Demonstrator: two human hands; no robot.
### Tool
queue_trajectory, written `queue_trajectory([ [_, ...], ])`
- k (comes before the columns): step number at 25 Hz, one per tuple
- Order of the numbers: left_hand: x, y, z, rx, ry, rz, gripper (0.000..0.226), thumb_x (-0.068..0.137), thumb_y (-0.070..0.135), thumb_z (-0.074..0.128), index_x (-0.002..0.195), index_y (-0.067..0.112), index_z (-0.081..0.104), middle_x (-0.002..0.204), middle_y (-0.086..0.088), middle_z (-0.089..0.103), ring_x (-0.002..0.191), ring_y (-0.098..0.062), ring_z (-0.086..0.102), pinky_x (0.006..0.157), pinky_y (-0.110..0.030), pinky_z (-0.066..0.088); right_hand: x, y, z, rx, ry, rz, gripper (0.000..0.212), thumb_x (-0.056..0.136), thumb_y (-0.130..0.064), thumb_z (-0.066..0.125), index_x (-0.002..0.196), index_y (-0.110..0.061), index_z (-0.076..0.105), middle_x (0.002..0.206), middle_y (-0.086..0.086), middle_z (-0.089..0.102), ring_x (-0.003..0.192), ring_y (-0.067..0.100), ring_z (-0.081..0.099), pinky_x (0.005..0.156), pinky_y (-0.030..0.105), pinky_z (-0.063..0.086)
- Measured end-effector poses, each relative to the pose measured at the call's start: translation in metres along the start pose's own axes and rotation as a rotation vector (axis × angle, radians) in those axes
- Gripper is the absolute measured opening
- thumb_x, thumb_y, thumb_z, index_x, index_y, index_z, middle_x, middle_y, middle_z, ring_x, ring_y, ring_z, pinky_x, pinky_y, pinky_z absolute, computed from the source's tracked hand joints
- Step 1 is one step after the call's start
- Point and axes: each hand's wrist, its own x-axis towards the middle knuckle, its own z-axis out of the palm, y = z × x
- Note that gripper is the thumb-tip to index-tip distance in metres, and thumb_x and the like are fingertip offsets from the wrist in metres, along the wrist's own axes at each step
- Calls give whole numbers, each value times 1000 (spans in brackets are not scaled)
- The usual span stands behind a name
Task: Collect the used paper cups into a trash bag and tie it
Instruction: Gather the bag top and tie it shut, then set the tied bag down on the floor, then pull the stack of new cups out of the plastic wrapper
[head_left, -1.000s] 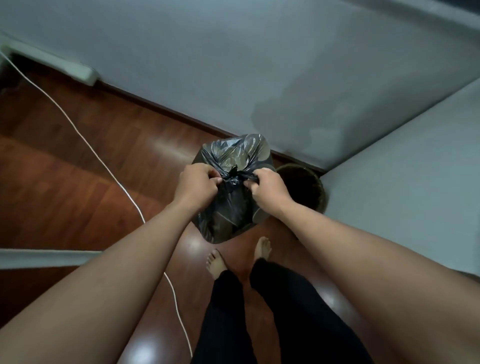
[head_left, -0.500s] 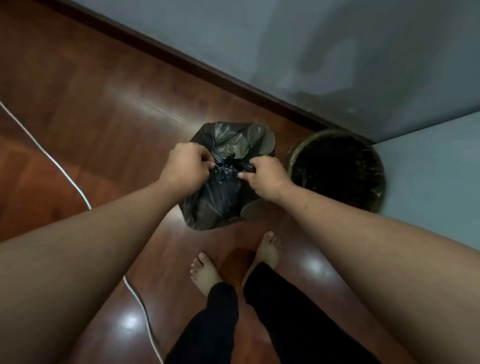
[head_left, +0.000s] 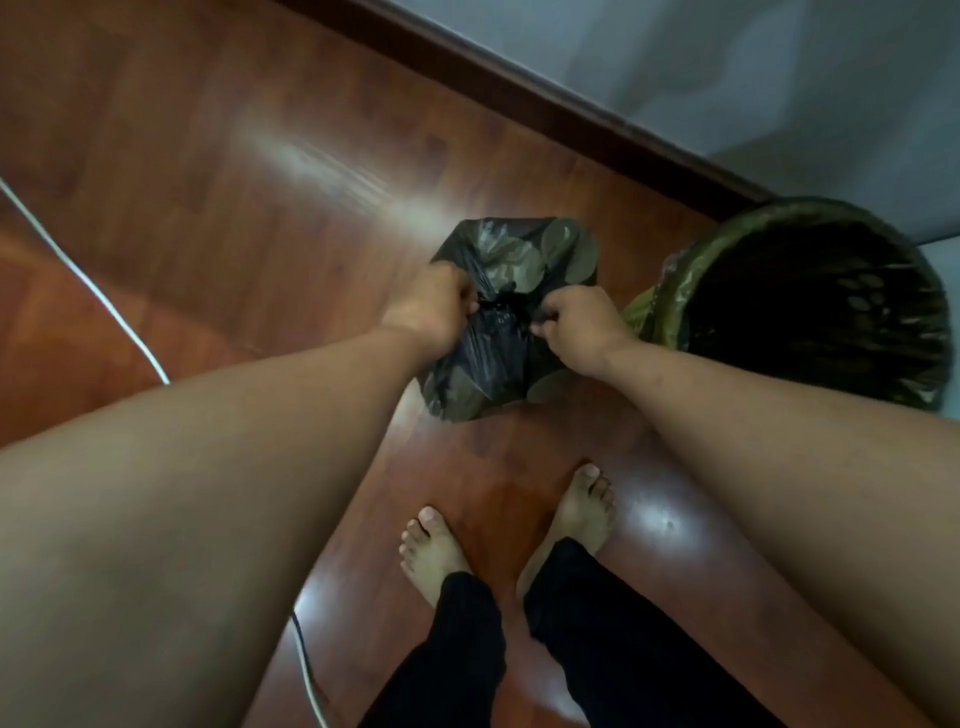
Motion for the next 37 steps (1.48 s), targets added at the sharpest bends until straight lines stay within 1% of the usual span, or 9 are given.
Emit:
queue_trajectory([
  [6, -19, 0, -22, 0, -109, -23, 34, 102, 31, 44, 119, 10, 63, 121, -15, 64, 106, -36, 60, 85, -39, 50, -29, -14, -43, -152, 58, -95, 25, 94, -15, 56, 112, -5, 69, 118, 14, 66, 112, 33, 59, 96, 40, 49],
  [11, -98, 39, -84, -75, -125, -125, 42, 106, 30, 31, 124, 3, 59, 125, -21, 62, 114, -38, 57, 93, -43, 48, -101, -39, -94, -314, 30, -138, 31, 92, -23, 53, 118, -8, 61, 121, 12, 59, 118, 33, 54, 97, 39, 45],
  [15, -206, 111, -179, -126, -109, -116, 44, 107, 26, 30, 125, -3, 57, 131, -25, 59, 122, -39, 53, 99, -42, 44, -218, -75, -174, -350, 30, -138, 44, 93, -25, 50, 134, -8, 51, 143, 11, 49, 141, 28, 34, 114, 39, 32],
  [21, -323, 202, -325, 36, 13, 73, 41, 106, 30, 33, 121, 4, 61, 133, -22, 59, 122, -37, 54, 97, -38, 43, -391, -97, -320, -475, 225, -86, 55, 93, -27, 48, 143, -8, 39, 155, 9, 34, 149, 25, 20, 118, 40, 22],
  [25, -377, 286, -374, 111, 75, 264, 40, 106, 31, 33, 119, 5, 60, 130, -19, 61, 119, -37, 54, 96, -40, 43, -492, -90, -382, -482, 395, 18, 60, 92, -32, 54, 144, -6, 38, 155, 12, 32, 149, 25, 19, 119, 40, 20],
  [29, -414, 368, -395, 184, 168, 442, 38, 105, 34, 35, 110, 7, 62, 123, -20, 64, 118, -38, 56, 92, -37, 44, -580, -53, -416, -390, 572, 124, 57, 90, -27, 53, 141, -5, 41, 154, 14, 34, 148, 25, 21, 119, 39, 20],
  [32, -445, 435, -394, 227, 209, 574, 40, 105, 33, 35, 118, 6, 62, 127, -22, 63, 118, -39, 56, 96, -40, 44, -650, -2, -420, -286, 661, 214, 49, 88, -14, 43, 135, -5, 44, 151, 12, 37, 148, 25, 20, 118, 39, 21],
  [35, -475, 506, -374, 249, 166, 709, 34, 104, 30, 33, 87, 12, 56, 105, -17, 66, 98, -37, 59, 80, -37, 42, -712, 60, -415, -224, 706, 318, 53, 90, -11, 40, 142, -5, 39, 153, 12, 35, 147, 26, 22, 118, 39, 21],
  [37, -487, 557, -354, 242, 162, 759, 37, 105, 30, 33, 96, 8, 61, 114, -16, 66, 101, -36, 57, 84, -38, 42, -744, 102, -416, -193, 751, 379, 54, 91, -12, 41, 145, -6, 38, 153, 12, 36, 144, 27, 26, 117, 40, 24],
])
